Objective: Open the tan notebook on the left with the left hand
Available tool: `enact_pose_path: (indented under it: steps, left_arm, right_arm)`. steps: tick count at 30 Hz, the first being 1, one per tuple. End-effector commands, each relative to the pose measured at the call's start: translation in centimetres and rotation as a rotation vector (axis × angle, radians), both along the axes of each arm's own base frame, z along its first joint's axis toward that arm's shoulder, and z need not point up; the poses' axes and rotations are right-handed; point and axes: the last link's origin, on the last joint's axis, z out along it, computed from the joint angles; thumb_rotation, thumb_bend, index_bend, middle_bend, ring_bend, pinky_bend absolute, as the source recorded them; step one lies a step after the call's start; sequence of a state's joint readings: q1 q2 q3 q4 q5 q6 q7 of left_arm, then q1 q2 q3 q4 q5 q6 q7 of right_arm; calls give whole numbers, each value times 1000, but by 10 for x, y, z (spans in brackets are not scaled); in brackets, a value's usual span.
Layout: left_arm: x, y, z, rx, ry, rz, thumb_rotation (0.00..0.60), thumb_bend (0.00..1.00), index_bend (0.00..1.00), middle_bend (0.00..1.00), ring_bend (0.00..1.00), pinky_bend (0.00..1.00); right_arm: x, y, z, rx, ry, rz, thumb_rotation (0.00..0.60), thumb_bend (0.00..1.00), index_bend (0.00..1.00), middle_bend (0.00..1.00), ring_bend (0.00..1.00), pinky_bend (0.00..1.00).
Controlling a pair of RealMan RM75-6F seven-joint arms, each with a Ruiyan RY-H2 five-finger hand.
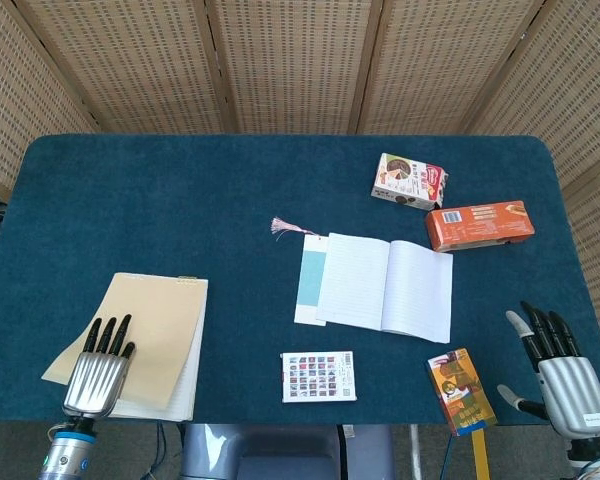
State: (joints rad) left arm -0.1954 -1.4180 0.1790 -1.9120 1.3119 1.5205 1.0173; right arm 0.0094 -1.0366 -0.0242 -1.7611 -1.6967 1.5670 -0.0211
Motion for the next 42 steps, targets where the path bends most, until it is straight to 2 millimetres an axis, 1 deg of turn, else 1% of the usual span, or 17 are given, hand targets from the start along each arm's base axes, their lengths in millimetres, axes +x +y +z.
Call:
enact_pose_path:
  steps: [1, 12, 19, 22, 26, 30, 39, 42]
  left_arm:
    - [4, -2, 4, 1, -3, -7, 600, 728, 781, 0, 0, 0]
    - [8, -19, 10, -58, 33, -15, 600, 728, 781, 0, 0, 0]
    - [9, -21, 13, -47, 28, -27, 600, 728, 781, 0, 0, 0]
    - [10, -15, 13, -17, 13, -46, 600, 728, 781, 0, 0, 0]
    - [13, -4, 13, 11, 40, -66, 600, 728, 781, 0, 0, 0]
    - [24, 12, 17, 40, 55, -101, 600, 727, 781, 0, 0, 0]
    - [51, 39, 24, 103, 27, -163, 600, 725, 781, 0, 0, 0]
    - [57, 46, 25, 110, 14, -154, 600, 724, 781, 0, 0, 0]
  right_arm:
    - [0, 0, 0, 0, 0, 0, 600, 108, 0, 0, 0, 0]
    - [0, 0, 1, -1, -3, 0, 600, 109, 0, 0, 0, 0]
    - [0, 0, 0, 1, -3, 1, 600, 113, 0, 0, 0, 0]
    - [1, 1, 0, 3, -1, 1, 600, 111, 0, 0, 0, 0]
    - [1, 1, -1, 3, 0, 1, 600, 110, 0, 0, 0, 0]
    - [1, 0, -1, 2, 0, 1, 600, 114, 0, 0, 0, 0]
    - [1, 1, 0, 2, -4, 5, 600, 116, 0, 0, 0, 0]
    - [2, 1, 0, 2, -4, 7, 600, 110, 0, 0, 0, 0]
